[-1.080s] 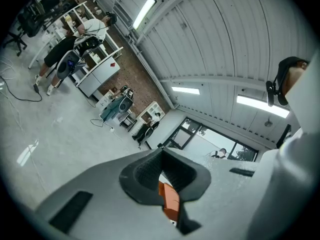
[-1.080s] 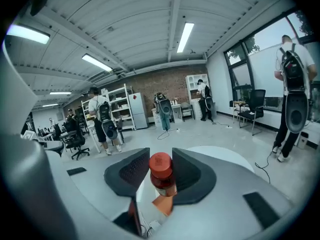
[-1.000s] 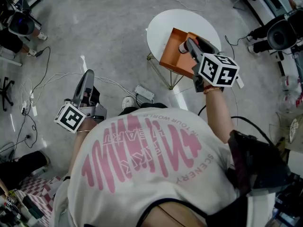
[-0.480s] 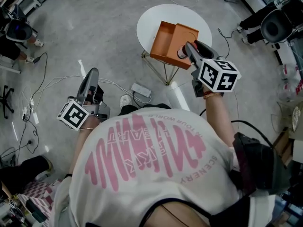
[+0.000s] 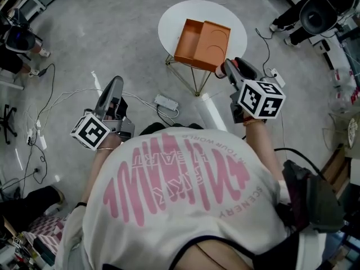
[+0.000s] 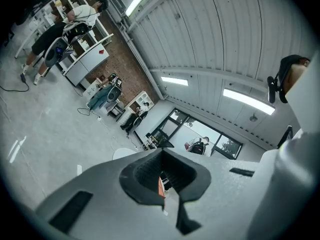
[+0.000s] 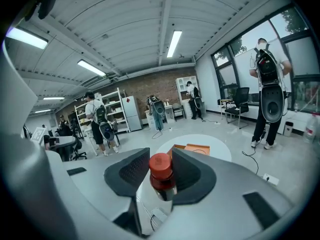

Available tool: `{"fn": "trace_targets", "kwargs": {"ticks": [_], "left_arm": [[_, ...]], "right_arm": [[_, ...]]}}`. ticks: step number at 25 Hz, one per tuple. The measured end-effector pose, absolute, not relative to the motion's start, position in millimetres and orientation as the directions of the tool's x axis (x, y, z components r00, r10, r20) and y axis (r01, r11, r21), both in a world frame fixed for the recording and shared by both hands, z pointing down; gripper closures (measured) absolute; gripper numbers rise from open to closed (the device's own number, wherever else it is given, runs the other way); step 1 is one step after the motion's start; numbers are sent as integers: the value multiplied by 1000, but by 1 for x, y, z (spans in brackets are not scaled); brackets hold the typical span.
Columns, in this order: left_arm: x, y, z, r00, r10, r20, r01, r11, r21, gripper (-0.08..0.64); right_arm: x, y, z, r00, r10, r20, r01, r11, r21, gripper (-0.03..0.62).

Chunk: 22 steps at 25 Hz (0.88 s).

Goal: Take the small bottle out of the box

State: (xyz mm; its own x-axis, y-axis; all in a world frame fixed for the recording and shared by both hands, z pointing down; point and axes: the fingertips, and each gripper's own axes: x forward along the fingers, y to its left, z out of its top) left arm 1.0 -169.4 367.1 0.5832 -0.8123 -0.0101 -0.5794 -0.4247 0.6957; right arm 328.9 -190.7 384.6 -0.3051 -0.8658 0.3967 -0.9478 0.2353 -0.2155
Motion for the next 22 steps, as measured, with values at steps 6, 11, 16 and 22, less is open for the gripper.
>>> {"fn": "trace_targets", "kwargs": {"ticks": [6, 11, 16, 22], "left_arm": [[-12, -167, 363, 627, -779, -6, -551, -449, 703, 552], [-41, -155, 356, 648, -761, -19, -536, -474, 698, 552], [-75, -144, 361, 672, -740, -10, -522, -484, 703, 552], [-103, -133, 357, 712, -701, -33, -485, -525, 700, 552]], "right_arm": [[324, -169, 386, -251, -876, 411, -959, 167, -231, 454], [313, -150, 376, -191, -895, 402, -970, 109, -217, 455], [289, -132, 366, -135, -916, 377, -975, 55, -216, 454], [251, -98, 368, -96, -923, 374, -974, 10, -227, 454]]}}
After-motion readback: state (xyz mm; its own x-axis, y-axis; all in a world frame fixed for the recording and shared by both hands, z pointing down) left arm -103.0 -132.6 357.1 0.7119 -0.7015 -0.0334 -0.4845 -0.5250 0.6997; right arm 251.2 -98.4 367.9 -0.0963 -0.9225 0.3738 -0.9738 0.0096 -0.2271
